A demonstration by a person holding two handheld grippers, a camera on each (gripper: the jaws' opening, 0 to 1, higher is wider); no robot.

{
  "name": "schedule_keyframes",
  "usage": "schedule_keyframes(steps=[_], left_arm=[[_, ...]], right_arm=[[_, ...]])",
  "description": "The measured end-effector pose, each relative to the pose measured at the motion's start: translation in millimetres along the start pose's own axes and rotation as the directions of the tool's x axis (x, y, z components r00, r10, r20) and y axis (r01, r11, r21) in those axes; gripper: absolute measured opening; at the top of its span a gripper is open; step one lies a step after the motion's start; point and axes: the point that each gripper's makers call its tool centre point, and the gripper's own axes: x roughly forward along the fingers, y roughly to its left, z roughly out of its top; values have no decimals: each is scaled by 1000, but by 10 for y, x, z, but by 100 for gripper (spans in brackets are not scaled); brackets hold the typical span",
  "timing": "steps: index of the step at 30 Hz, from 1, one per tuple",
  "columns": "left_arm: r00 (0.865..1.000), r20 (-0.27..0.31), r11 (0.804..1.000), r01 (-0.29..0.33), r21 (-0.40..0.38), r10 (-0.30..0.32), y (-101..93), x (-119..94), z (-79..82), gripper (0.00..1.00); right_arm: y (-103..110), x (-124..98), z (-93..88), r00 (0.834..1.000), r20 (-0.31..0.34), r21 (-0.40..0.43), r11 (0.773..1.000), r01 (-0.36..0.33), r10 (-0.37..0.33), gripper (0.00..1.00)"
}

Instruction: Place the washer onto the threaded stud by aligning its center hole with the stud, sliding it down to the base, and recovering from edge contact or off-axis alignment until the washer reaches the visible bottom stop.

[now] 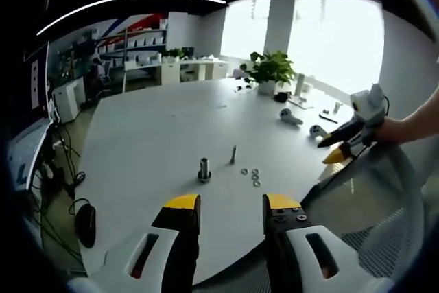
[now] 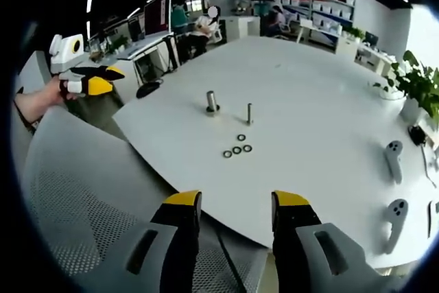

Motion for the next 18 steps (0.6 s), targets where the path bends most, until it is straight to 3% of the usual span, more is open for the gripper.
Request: schedule_keyframes(steps=[8, 11, 14, 18], left_arm=[[1000, 8, 1000, -3, -8, 4, 25, -14, 12, 34], [1000, 6, 1000, 0, -6, 0, 19, -6, 11, 34], [1000, 9, 1000, 3, -3, -3, 10, -8, 15, 34], [1000, 8, 1000, 5, -5, -5, 8, -8, 14, 34]], right_arm=[[44, 3, 57, 1000, -13, -87, 996, -5, 4, 43], [44, 5, 62, 999, -34, -155, 988, -3, -2, 45], [8, 16, 156, 999, -30, -198, 980, 11, -17, 47], [-77, 84, 325, 1000, -9, -187, 982, 21, -23, 47]])
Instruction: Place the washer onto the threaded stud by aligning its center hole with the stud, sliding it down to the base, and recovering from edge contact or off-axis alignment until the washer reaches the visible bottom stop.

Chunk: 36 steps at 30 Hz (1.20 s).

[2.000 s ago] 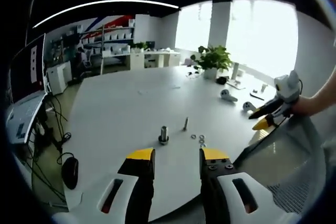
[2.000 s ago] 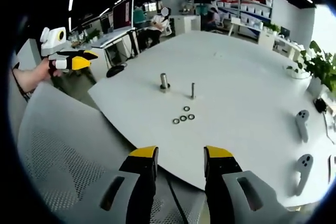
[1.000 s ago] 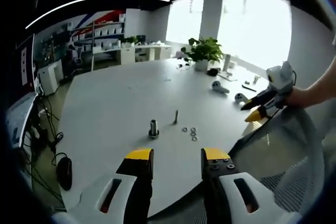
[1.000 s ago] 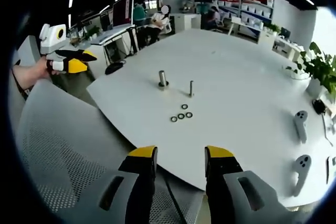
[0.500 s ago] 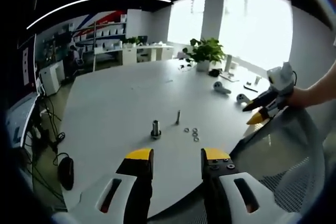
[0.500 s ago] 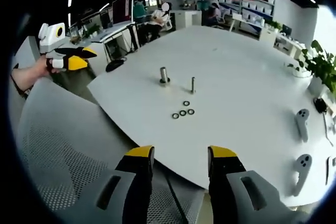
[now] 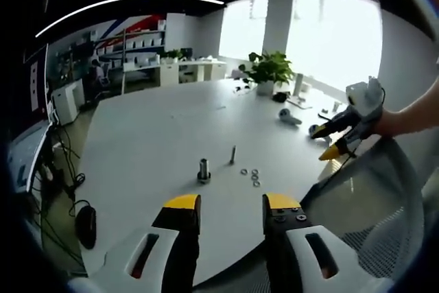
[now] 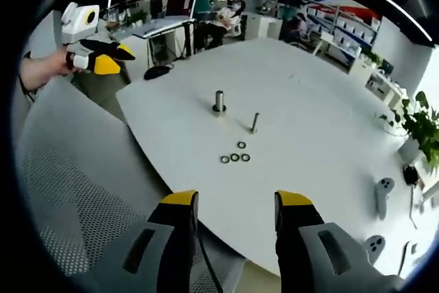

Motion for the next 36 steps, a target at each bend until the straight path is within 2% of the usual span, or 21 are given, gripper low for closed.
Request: schedule_keyframes(steps=[6, 12, 16, 24, 28, 36], left_arm=[[1000, -8, 1000, 5, 8, -5, -12, 4, -15, 33], [1000, 1, 1000, -13, 0, 13, 30, -15, -5, 33], [1000, -9, 1000, -13, -2, 13, 40, -1, -21, 33], [999, -17, 1000, -27, -4, 27, 64, -8, -40, 32], [999, -15, 999, -35, -13, 35, 83, -15, -43, 32], [999, -19, 999, -50, -8, 49, 100, -20, -52, 32]], right_arm=[[-90, 243, 162, 1000, 16, 72, 997, 0, -1, 47], [-46, 611, 142, 1000, -24, 98, 995, -3, 5, 50], [67, 814, 148, 998, -41, 116, 993, -37, 42, 49], [306, 1131, -6, 981, -134, 92, 987, -128, 140, 33], [347, 1266, -128, 970, -192, 72, 987, -141, 152, 31], [341, 1453, -189, 961, -231, 68, 988, -140, 152, 28]])
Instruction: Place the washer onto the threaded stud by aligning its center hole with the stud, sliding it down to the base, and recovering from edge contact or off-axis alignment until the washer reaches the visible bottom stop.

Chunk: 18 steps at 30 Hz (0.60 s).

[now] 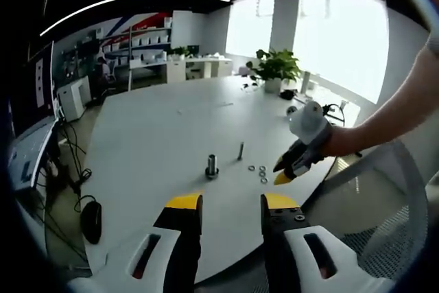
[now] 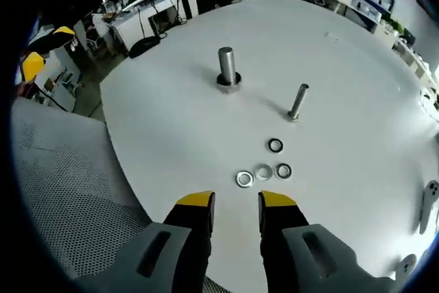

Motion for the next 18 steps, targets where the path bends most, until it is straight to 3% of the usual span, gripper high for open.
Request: schedule_keyframes(steps=[10, 14, 16, 18], left_arm=[[1000, -13, 1000, -11, 7, 11, 15, 5, -24, 32], [1000, -16, 1000, -14, 4, 14, 21, 4, -34, 32], [1000, -15, 1000, -14, 1, 14, 26, 8, -33, 32], [1000, -16, 1000, -14, 1, 14, 32, 9, -33, 32]], right_arm=[[-24, 166, -38, 998, -57, -18, 1000, -1, 0, 30], [-25, 163, -1, 999, -52, -32, 999, 4, -5, 28], [-19, 181, 9, 998, -59, -63, 998, 5, -9, 28], [-30, 185, 0, 996, -83, -173, 985, 13, -28, 27]])
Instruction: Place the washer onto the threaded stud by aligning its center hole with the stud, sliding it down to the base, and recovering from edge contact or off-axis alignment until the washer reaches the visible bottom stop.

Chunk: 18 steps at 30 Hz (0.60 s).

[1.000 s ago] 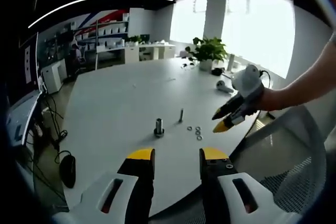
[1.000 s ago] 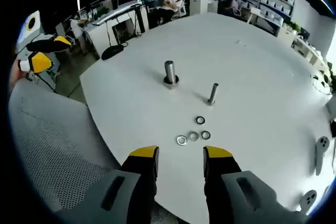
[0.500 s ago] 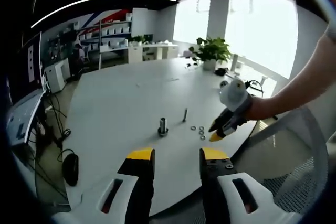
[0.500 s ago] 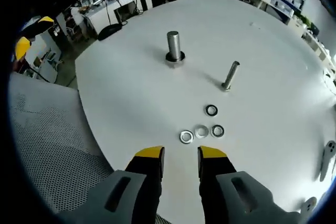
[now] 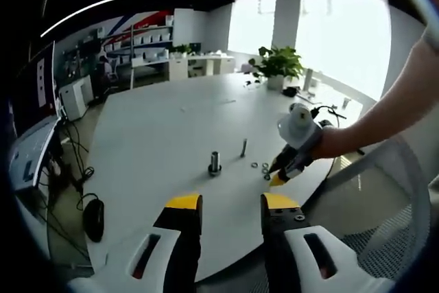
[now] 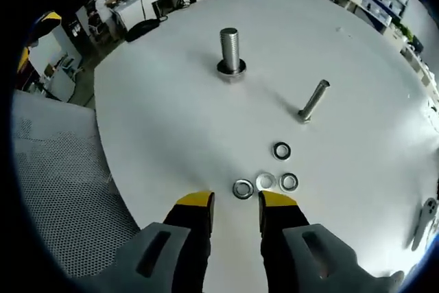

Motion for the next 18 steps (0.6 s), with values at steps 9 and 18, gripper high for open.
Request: schedule_keyframes(steps=[9, 18], left_arm=[[1000, -10, 1000, 2, 2, -2, -4, 6, -17, 32], [1000, -16, 1000, 3, 1, -3, -6, 5, -32, 31]], right_arm=[[68, 36, 70, 996, -68, -107, 992, -64, 57, 20], [59, 67, 74, 975, -216, -221, 969, -107, 58, 15]])
